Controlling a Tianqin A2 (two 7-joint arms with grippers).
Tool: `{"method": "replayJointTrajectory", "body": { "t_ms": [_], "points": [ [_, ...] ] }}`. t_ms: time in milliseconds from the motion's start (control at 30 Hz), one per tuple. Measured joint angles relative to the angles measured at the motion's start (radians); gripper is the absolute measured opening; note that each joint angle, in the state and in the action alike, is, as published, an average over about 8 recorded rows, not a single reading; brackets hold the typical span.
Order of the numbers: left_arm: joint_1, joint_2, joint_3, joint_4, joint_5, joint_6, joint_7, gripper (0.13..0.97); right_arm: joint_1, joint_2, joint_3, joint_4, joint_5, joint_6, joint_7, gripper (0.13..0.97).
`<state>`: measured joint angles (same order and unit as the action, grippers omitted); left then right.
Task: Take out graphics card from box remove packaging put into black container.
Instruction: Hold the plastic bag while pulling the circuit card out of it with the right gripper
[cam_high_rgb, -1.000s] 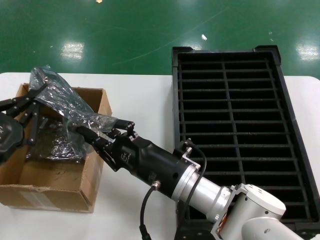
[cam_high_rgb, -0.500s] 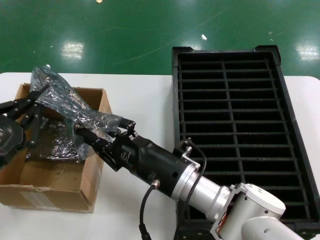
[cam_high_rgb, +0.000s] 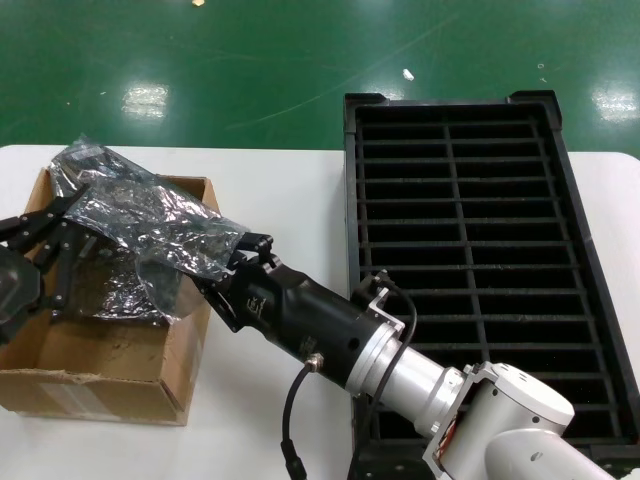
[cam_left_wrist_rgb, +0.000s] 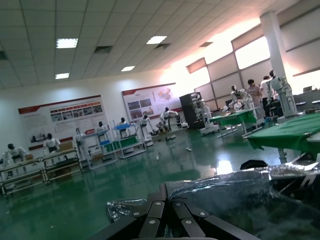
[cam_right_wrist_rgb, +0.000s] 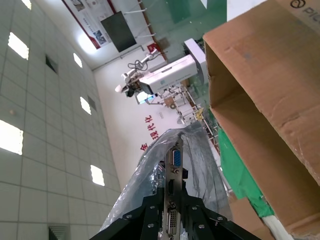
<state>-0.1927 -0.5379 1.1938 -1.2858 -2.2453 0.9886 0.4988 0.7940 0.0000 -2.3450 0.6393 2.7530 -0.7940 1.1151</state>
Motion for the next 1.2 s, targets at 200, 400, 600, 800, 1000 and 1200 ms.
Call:
{"method": "replayJointTrajectory", "body": {
  "t_ms": [200,400,600,800,1000,1200],
  "points": [
    [0.000,0.004,-0.009,0.014,0.010,-0.020,0.019,0.139,-0.004,0.000,0.024,-0.007,0.000,-0.022,-0.022,0.196],
    [-0.013,0.010,-0.018,0.041,0.019,-0.035,0.047,0.139,-0.018,0.000,0.046,-0.002,0.000,-0.054,-0.045,0.189],
    [-0.035,0.013,-0.025,0.079,0.027,-0.043,0.084,0.139,-0.038,0.000,0.066,0.004,0.000,-0.086,-0.068,0.189],
    [-0.065,0.012,-0.028,0.128,0.035,-0.046,0.123,0.139,-0.061,0.000,0.105,-0.004,0.000,-0.137,-0.114,0.189],
    [-0.091,0.006,-0.030,0.167,0.039,-0.045,0.149,0.139,-0.076,0.000,0.163,-0.029,0.000,-0.205,-0.176,0.189],
    [-0.119,-0.001,-0.028,0.206,0.045,-0.048,0.168,0.139,-0.078,0.000,0.214,-0.057,-0.001,-0.285,-0.248,0.189]
  ]
}}
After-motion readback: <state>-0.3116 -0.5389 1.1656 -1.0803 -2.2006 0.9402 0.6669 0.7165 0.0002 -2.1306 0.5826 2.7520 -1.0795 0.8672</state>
